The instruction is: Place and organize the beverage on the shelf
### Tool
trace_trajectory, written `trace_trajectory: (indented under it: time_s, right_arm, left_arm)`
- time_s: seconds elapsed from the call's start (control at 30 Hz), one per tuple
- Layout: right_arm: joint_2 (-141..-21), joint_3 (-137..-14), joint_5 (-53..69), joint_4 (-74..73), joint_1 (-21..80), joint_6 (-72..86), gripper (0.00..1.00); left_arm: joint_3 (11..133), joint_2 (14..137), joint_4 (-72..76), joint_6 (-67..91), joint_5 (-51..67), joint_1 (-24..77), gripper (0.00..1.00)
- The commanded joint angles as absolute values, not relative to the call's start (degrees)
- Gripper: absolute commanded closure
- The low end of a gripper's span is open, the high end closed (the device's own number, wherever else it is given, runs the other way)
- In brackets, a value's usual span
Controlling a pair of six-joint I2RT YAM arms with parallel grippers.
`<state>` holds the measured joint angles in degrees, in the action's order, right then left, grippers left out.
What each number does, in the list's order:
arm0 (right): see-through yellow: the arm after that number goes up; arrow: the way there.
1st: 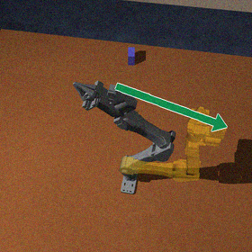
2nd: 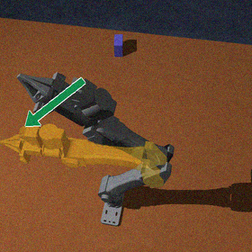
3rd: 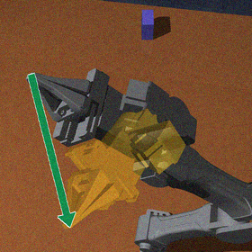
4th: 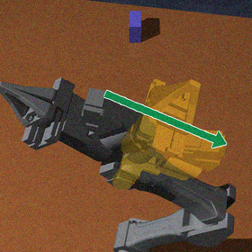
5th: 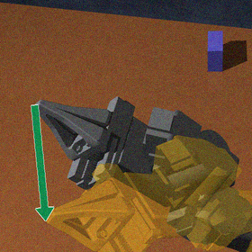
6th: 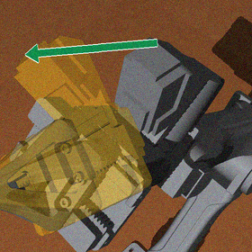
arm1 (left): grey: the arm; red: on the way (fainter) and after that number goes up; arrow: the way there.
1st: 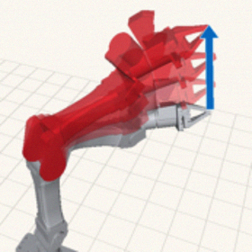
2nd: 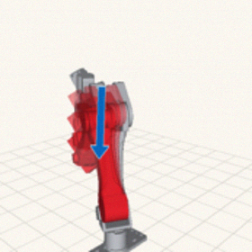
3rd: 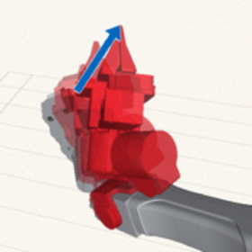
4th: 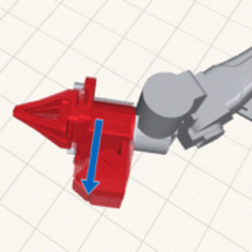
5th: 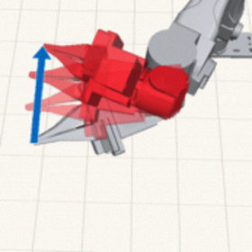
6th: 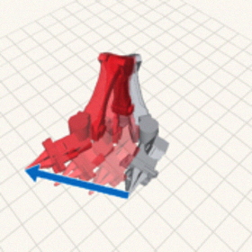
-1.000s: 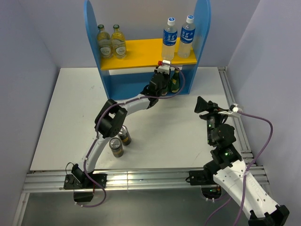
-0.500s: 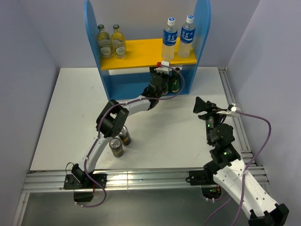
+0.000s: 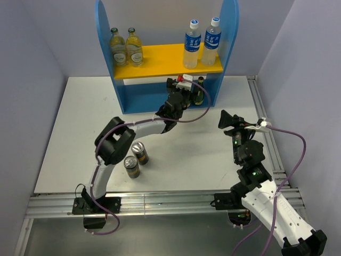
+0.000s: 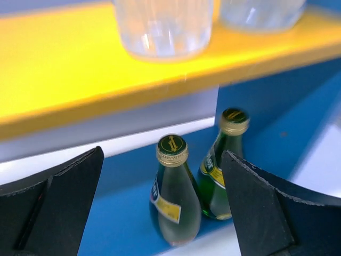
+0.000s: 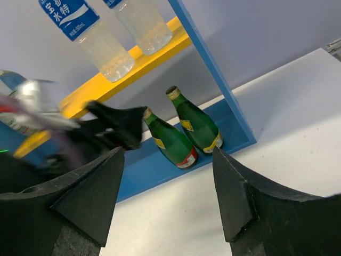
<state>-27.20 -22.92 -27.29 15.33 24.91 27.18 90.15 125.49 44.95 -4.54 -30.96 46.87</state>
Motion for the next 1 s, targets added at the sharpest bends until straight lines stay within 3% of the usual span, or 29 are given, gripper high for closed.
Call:
trace_trajectory:
  time_s: [0.0,0.23,0.33,0.4,0.53,0.73,0.97]
  right_arm:
    - [-26.9,-22.3,-26.9,17.3,25.4,26.7,0.26]
    - [-27.3,-22.2,-21.6,18.9,26.0,23.9,0.25]
    - [-31.5,-23.3,-1.0,25.1,26.6,20.3,0.16]
    - [-37.5,-26.3,7.0,26.4,28.2,18.9,0.01]
    - [-46.4,-32.4,10.3,21.9,39.0,12.8,0.00]
    - [-55.5,-34.6,9.8,20.6,52.0,13.6,0.00]
    - [-69.3,-31.6,4.0,29.9,65.1,16.3,0.00]
  left_arm:
    - [85.0,113.3,46.1,-6.8,-34.8,48.7,0.01]
    - [70.1,91.7,27.9,-1.3,-44.6,55.1,0.01]
    - [62.0,83.6,15.1,9.3,-51.9,59.1,0.01]
    - [57.6,75.6,1.9,19.2,-56.6,61.5,0.01]
    - [55.6,63.8,-23.2,36.5,-61.7,70.6,0.01]
    - [61.5,59.9,-63.3,70.7,-68.1,81.2,0.01]
    - [59.9,63.0,-78.6,88.7,-65.0,88.4,0.01]
